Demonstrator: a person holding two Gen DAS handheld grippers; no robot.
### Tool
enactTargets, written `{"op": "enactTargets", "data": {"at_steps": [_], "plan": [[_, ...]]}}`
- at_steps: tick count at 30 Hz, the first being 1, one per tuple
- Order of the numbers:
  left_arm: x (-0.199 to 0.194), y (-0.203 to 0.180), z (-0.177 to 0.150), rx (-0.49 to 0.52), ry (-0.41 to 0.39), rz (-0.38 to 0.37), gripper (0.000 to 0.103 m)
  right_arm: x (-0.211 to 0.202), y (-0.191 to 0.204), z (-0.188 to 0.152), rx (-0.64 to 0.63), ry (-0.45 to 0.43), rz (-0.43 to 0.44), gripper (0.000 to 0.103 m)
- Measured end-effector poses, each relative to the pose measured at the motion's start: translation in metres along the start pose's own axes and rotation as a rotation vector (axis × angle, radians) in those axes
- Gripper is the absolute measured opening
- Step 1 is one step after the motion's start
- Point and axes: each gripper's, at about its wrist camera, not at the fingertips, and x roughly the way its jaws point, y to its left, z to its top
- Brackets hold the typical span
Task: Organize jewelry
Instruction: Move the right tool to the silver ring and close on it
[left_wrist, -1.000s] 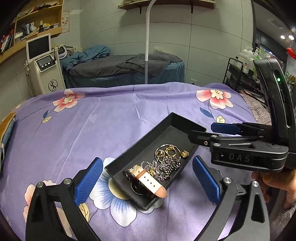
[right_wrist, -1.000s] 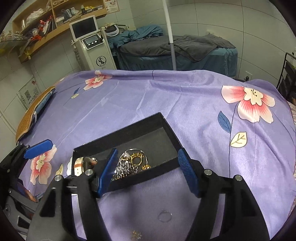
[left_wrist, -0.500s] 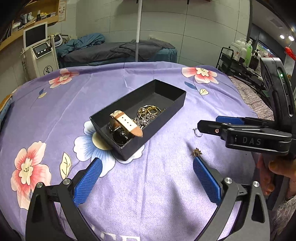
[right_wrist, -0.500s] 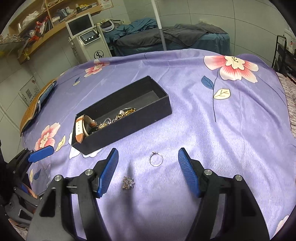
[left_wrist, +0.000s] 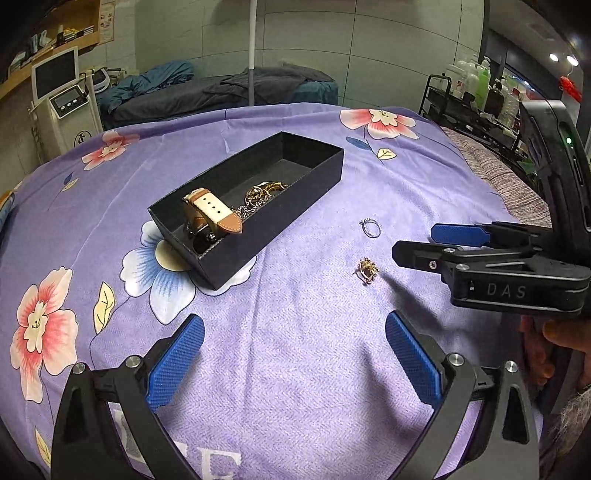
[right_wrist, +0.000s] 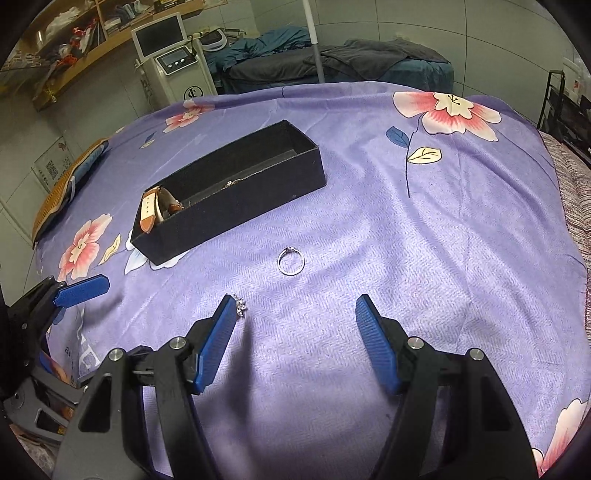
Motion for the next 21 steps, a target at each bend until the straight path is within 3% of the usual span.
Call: {"op": "enactTargets", "data": {"at_steps": [10, 21], "plan": [[0.01, -0.018, -0.007, 0.093, 0.04, 0.006, 0.097, 0.003, -0.004, -0.002, -0.015, 0.021, 0.002, 0.067], [0.017, -0.015, 0.001, 0.03, 0.029, -0.013, 0.096, 0.007, 0.0, 0.0, -0.077, 0.025, -0.027, 0.067]]}}
